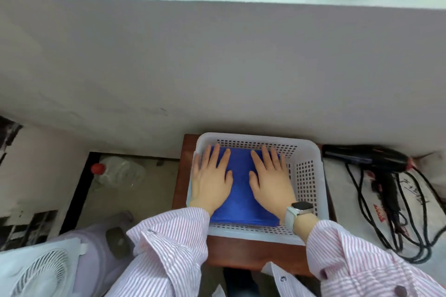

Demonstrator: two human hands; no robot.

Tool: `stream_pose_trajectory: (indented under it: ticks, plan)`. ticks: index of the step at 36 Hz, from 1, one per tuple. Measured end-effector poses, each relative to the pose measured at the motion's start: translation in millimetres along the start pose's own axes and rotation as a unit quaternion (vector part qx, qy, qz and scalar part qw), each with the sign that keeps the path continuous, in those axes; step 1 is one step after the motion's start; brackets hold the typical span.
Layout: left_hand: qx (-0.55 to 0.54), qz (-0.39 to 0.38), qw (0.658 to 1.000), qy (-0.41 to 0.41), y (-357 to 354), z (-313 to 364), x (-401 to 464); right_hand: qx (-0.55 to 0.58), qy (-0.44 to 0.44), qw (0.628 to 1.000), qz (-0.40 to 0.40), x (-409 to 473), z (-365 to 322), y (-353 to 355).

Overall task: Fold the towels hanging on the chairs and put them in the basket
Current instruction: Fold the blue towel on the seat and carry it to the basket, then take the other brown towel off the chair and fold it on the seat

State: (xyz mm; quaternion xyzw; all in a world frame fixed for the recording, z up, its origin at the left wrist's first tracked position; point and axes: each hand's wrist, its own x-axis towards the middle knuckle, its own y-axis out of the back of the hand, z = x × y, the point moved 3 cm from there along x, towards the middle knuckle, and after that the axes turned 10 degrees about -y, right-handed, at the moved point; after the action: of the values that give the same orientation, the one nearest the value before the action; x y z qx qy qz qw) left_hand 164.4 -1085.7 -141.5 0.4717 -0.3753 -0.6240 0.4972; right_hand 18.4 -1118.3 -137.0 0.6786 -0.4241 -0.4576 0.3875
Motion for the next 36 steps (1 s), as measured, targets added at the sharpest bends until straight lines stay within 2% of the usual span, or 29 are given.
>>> stream_pose_trajectory:
  ticks: [3, 5, 8, 12, 16, 20, 27, 36]
  plan:
    - [-0.082, 0.06, 0.993, 0.064, 26.2, -6.2, -23.0, 0.043, -0.044, 0.997, 0.04, -8.2, -18.4, 24.8]
    - [-0.12, 0.102, 0.983, 0.09, 48.6, -12.3, -44.3, 0.087, -0.025, 0.994, 0.06, -19.5, -39.8, 41.1]
    - [-0.138, 0.141, 0.973, 0.118, 81.3, -29.1, -88.3, 0.135, 0.038, 0.99, 0.018, -47.9, -81.3, 57.7]
    - [-0.142, 0.202, 0.955, 0.165, 121.6, -54.4, -174.1, 0.136, 0.134, 0.981, -0.019, -101.8, -144.5, 66.2]
    - [-0.128, 0.259, 0.928, 0.234, 145.9, -73.6, -290.8, 0.128, 0.225, 0.965, -0.038, -176.8, -212.4, 61.4]
    - [-0.119, 0.298, 0.893, 0.315, 140.8, -88.5, -438.1, 0.111, 0.32, 0.938, -0.073, -283.5, -276.9, 42.7]
    - [-0.121, 0.383, 0.791, 0.461, 99.4, -79.5, -697.1, 0.052, 0.476, 0.856, -0.195, -491.5, -362.9, -25.9]
    - [-0.058, 0.443, 0.632, 0.633, 41.4, -11.8, -951.5, -0.075, 0.65, 0.696, -0.296, -732.9, -424.7, -108.6]
